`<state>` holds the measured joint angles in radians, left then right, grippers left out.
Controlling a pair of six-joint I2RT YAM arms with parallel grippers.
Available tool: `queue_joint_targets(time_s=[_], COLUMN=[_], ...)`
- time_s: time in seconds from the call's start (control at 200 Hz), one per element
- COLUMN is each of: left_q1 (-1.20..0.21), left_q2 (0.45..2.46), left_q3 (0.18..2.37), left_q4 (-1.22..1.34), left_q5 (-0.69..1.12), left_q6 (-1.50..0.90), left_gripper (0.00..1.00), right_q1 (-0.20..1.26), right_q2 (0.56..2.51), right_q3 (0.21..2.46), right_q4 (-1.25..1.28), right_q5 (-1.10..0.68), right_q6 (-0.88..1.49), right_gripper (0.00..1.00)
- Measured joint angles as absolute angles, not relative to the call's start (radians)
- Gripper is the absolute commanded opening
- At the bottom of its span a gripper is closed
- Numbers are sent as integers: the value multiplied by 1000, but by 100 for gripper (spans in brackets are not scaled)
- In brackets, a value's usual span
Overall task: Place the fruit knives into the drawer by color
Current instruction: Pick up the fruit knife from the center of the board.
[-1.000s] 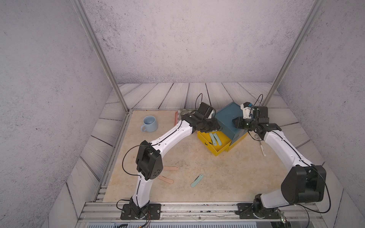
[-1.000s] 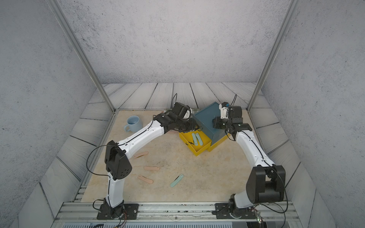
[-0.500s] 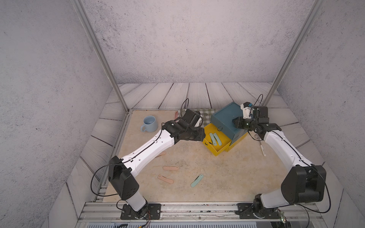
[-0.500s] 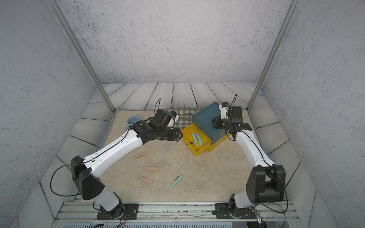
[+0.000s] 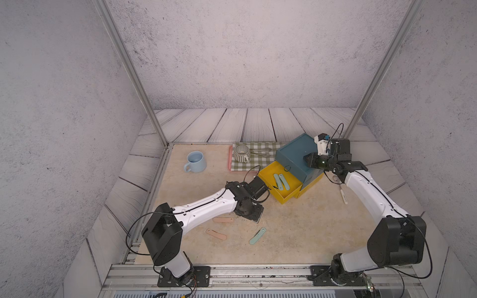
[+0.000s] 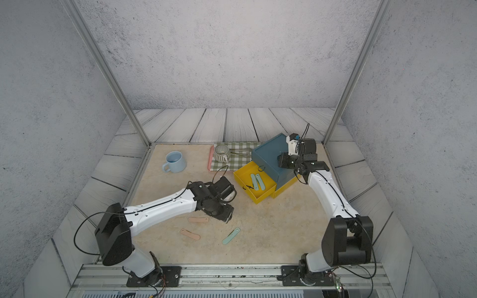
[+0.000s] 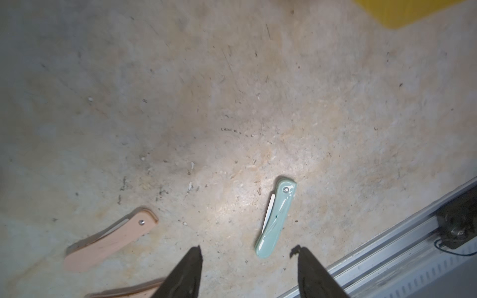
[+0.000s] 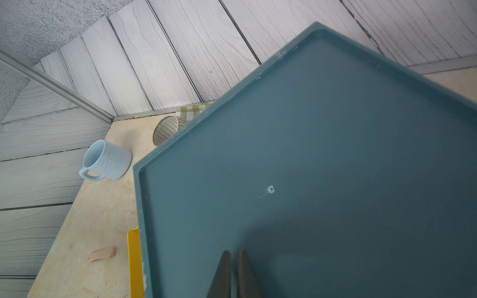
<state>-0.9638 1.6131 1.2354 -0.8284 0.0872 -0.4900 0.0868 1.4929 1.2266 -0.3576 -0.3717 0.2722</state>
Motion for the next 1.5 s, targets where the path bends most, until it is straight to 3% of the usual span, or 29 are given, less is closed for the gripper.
queue_joint_targets(time_s=[0.455,1.026,1.346,1.431,1.501], left_q1=[-1141,-1146,-1146,-1146,-1146], left_q2=[1781,1885,1888,1892,1893], left_q3=[1216,1213,1214,1216,1218], left_q4=[-833,-765,-759,-759,-760], left_q5=[5,6,18,19,17], left_q6=[-526,-542,-541,-543,-544], left_gripper=[62,60,50,41,26], right_q1=[87,87,87,87,87], right_q2=[1490,1481,1479,1479,1479], right_q3=[1226,1208,1205,1205,1205], right_q4=[-358,-342,-336,-336,-336], right_q5=[-371,-368,-368,-368,-368], right_q6=[272,272,272,272,272], right_gripper=[10,10,10,10,10])
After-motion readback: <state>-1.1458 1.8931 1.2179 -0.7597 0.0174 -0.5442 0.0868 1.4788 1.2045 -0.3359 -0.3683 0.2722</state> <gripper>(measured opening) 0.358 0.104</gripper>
